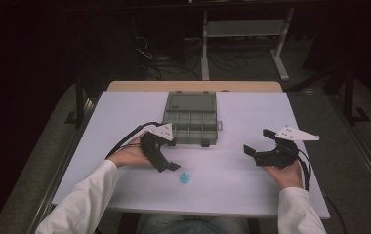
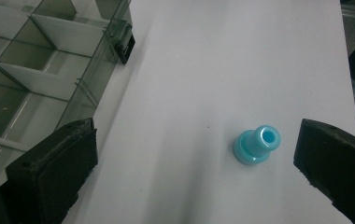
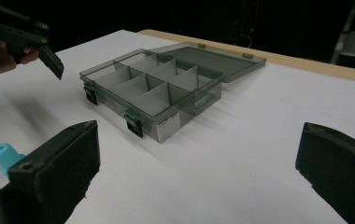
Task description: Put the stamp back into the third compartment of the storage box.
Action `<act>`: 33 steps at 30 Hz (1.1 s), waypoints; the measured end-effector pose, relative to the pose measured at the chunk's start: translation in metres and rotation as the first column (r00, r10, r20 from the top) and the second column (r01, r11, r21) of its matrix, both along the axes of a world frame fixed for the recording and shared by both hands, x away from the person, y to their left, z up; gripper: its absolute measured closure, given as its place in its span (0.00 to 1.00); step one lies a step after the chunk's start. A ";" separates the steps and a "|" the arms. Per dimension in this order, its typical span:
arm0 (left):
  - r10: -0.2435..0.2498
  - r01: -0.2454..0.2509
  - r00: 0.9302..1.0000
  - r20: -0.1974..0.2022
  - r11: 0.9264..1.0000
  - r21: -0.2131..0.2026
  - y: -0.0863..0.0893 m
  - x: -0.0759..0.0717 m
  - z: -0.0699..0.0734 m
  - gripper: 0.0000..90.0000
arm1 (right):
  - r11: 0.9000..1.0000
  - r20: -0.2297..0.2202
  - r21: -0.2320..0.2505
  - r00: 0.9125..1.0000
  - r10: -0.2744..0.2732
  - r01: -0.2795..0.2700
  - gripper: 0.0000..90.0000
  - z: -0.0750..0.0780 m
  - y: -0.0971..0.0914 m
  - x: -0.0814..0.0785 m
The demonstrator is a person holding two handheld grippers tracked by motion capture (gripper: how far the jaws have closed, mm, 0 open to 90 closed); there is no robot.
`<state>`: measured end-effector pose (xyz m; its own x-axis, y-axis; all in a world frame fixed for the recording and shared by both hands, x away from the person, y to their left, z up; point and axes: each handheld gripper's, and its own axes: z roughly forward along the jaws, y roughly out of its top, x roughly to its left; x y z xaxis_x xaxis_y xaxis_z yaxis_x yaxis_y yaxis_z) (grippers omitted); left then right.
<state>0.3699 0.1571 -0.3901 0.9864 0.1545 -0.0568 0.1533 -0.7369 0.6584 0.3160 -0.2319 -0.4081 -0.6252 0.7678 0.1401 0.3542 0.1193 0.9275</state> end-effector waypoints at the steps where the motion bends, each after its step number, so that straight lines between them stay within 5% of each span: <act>1: -0.001 0.001 1.000 -0.003 1.000 -0.003 -0.001 0.000 0.000 0.00 | 1.000 0.000 0.000 1.000 0.000 0.000 0.00 0.000 0.000 0.000; 33: -0.069 0.068 0.998 0.006 0.995 0.070 -0.021 -0.009 -0.009 0.00 | 1.000 -0.002 -0.003 1.000 0.006 -0.006 0.00 -0.001 -0.001 0.001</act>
